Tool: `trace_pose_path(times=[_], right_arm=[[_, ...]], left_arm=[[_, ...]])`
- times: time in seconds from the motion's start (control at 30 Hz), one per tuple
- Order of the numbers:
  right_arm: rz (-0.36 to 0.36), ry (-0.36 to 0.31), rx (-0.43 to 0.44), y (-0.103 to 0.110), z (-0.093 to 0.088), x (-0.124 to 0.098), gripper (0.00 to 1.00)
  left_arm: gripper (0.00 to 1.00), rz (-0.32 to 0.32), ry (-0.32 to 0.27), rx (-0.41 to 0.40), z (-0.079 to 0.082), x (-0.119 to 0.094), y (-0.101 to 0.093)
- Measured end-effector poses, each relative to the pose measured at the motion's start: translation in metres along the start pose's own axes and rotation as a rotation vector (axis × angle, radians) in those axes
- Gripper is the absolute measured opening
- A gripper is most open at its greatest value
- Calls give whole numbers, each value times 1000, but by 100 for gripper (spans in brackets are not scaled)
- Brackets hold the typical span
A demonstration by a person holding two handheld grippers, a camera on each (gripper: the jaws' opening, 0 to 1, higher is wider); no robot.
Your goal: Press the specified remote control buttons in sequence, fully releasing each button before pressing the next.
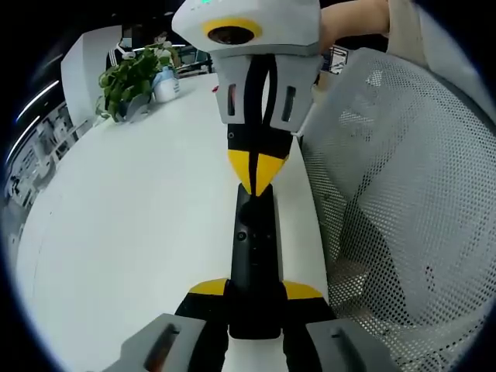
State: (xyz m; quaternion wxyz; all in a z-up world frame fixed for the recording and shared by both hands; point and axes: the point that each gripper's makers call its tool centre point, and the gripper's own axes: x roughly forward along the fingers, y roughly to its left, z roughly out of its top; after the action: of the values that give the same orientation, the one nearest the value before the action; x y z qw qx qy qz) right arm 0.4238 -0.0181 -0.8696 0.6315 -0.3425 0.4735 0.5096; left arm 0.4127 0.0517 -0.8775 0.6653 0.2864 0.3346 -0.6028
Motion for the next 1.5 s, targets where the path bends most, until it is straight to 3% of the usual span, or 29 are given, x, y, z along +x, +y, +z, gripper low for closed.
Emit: trace_pose_path(times=[0.67,1.0,1.27,1.5], right_arm=[[4,-14,0,-1,0,0,0],[12,-27,71,-1,0,-2,0],[1,-61,43,2,10,-4,0],[11,-46,26,5,10,1,0]], left_arm=[[25,0,0,-3,0,0,0],[25,1,-5,-10,0,0,0],[25,1,-4,-11,1,0,0],[25,1,-5,-13,1,0,0]])
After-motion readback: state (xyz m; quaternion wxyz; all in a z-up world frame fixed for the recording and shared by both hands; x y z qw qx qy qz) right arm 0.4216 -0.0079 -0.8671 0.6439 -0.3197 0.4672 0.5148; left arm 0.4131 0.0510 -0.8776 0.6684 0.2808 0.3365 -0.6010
